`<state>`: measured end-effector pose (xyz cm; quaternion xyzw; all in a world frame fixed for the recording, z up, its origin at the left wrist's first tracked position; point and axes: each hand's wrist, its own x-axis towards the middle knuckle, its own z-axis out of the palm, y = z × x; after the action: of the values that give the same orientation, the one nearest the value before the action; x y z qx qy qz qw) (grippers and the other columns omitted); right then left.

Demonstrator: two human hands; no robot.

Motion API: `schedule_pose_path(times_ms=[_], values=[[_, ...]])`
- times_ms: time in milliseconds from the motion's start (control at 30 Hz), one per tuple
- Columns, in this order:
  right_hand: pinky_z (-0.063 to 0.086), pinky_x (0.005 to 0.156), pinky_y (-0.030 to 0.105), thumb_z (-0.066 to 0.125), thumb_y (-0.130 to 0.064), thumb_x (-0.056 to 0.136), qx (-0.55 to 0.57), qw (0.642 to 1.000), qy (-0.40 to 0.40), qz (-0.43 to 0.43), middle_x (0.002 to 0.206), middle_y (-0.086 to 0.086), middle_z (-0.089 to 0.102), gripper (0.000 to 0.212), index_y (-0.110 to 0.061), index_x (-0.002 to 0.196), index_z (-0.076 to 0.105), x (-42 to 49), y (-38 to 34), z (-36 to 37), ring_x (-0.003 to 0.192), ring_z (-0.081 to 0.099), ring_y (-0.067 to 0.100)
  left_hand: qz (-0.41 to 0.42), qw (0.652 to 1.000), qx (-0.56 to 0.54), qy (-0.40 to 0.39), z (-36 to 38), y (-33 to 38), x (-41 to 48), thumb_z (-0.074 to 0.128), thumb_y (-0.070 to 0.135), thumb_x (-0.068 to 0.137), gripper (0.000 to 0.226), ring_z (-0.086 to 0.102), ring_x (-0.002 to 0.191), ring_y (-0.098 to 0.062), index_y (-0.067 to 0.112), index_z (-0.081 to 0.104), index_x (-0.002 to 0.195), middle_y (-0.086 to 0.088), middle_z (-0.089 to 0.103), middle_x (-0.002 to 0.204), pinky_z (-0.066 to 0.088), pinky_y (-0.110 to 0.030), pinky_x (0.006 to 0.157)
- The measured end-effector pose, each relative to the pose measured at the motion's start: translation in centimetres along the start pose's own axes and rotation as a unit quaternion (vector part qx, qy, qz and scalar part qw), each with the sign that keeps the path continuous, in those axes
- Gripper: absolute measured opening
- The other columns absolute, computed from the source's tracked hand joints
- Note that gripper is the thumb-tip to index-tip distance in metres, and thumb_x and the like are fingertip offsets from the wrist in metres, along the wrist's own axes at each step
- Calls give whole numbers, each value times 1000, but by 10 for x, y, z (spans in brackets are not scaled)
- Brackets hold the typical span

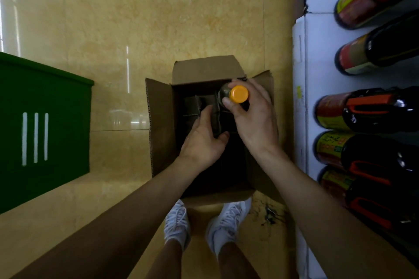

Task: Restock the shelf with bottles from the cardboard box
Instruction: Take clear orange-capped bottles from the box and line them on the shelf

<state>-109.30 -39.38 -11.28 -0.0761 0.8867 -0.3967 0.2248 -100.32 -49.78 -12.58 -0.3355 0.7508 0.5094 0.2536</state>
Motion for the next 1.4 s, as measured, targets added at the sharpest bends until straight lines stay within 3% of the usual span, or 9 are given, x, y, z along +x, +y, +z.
schedule_pose_path(times_ms=[233,367,433,533,700,833,967,1200,1400], values=[[52,95,34,71,-37,91,9,998,6,-67,117,-14,62,32,-29,121,66,-26,-93,-75,117,57,9,98,994,-41,41,-39,66,-48,73,45,87,98,40,145,-23,36,9,161,-3,34,160,44,-49,114],[51,79,24,68,-42,92,13,996,6,-89,101,-13,68,17,-39,108,62,-54,-162,-127,97,61,3,167,982,-58,65,-72,118,-92,69,64,75,103,41,144,-17,35,17,160,2,40,155,45,-50,113],[50,72,18,69,-42,92,12,995,19,-101,96,-11,68,17,-33,105,64,-72,-200,-155,93,60,3,191,977,-72,65,-90,144,-122,73,56,80,92,50,137,-13,34,25,156,4,48,148,50,-47,108],[49,76,22,70,-42,90,29,992,40,-113,100,-3,72,28,-21,108,69,-98,-254,-194,98,57,6,227,967,-98,61,-113,178,-165,78,33,88,71,63,117,-3,39,35,143,12,60,132,59,-34,93],[55,79,43,67,-53,87,33,985,90,-143,91,-1,72,37,-18,98,68,-139,-335,-252,88,65,10,283,947,-123,84,-148,237,-242,79,33,86,63,69,103,-3,46,42,136,14,66,121,58,-24,77],[56,75,43,69,-53,87,31,981,112,-155,86,-1,71,33,-20,91,65,-168,-387,-292,84,66,11,310,939,-114,94,-173,280,-296,80,43,83,63,63,109,6,62,39,128,20,64,124,53,-21,87],[58,79,43,65,-62,84,34,976,143,-160,89,-4,72,41,-23,95,67,-202,-431,-333,87,67,8,346,928,-105,83,-195,321,-352,82,34,84,56,63,102,11,56,45,121,19,68,117,48,-6,76],[57,72,42,66,-61,83,42,952,232,-194,82,-4,72,39,-22,90,68,-273,-492,-418,79,67,9,424,901,-81,46,-211,392,-447,81,40,81,52,66,99,7,46,53,124,19,71,112,51,-8,75],[38,57,23,68,-53,88,36,927,296,-227,60,-14,55,34,-23,73,60,-331,-525,-498,61,53,5,489,870,-68,-2,-196,454,-519,79,52,83,53,66,100,7,53,45,124,20,66,118,53,-15,76]])
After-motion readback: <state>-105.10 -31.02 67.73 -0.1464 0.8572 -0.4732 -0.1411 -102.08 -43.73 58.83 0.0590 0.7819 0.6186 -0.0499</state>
